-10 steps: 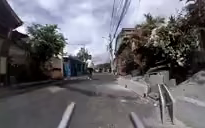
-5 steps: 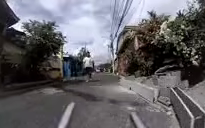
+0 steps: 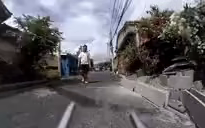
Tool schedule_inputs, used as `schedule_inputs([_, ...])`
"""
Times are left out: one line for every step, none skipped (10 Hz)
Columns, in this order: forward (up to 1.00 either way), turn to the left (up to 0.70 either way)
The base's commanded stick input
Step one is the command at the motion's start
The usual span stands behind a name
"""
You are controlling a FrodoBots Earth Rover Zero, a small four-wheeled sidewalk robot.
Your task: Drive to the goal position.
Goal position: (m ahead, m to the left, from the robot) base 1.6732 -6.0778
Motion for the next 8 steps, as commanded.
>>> schedule_inputs([0.85, 0.0])
schedule_inputs([0.85, 0.0])
schedule_inputs([0.85, 0.0])
schedule_inputs([0.85, 0.0])
schedule_inputs([0.85, 0.0])
schedule_inputs([0.85, 0.0])
schedule_inputs([0.85, 0.0])
schedule_inputs([0.85, 0.0])
